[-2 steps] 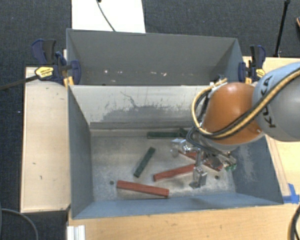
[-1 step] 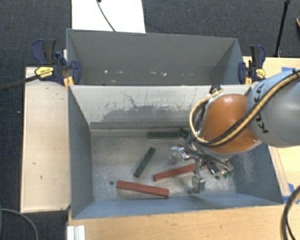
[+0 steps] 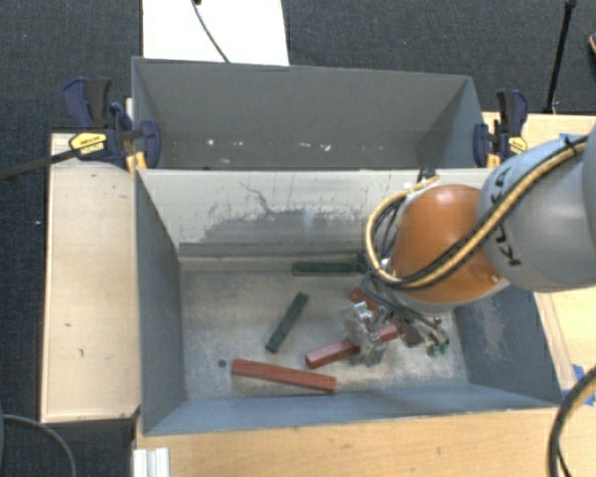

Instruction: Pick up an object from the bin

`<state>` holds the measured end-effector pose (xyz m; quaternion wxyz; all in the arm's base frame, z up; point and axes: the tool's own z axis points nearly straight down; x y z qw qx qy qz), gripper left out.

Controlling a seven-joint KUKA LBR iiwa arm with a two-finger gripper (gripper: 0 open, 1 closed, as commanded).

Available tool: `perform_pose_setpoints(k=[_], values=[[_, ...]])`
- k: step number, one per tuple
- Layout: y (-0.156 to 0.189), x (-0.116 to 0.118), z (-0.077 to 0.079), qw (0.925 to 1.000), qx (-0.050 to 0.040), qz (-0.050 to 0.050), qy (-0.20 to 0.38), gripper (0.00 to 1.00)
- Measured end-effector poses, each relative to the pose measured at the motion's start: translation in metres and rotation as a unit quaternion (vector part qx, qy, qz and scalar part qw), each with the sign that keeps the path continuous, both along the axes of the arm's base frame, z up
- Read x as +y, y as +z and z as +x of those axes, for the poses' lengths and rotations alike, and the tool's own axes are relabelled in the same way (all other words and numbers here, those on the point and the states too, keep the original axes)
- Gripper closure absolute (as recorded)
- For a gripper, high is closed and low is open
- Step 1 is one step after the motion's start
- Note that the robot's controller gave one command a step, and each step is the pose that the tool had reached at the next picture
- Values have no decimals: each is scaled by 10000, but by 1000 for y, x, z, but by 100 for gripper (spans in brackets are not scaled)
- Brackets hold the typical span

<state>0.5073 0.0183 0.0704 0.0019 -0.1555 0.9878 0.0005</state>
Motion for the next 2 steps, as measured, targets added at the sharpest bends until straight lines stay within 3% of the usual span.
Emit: perform_pose_setpoints(k=[2], values=[[3,0,-1,10000,22,-1,3,100]])
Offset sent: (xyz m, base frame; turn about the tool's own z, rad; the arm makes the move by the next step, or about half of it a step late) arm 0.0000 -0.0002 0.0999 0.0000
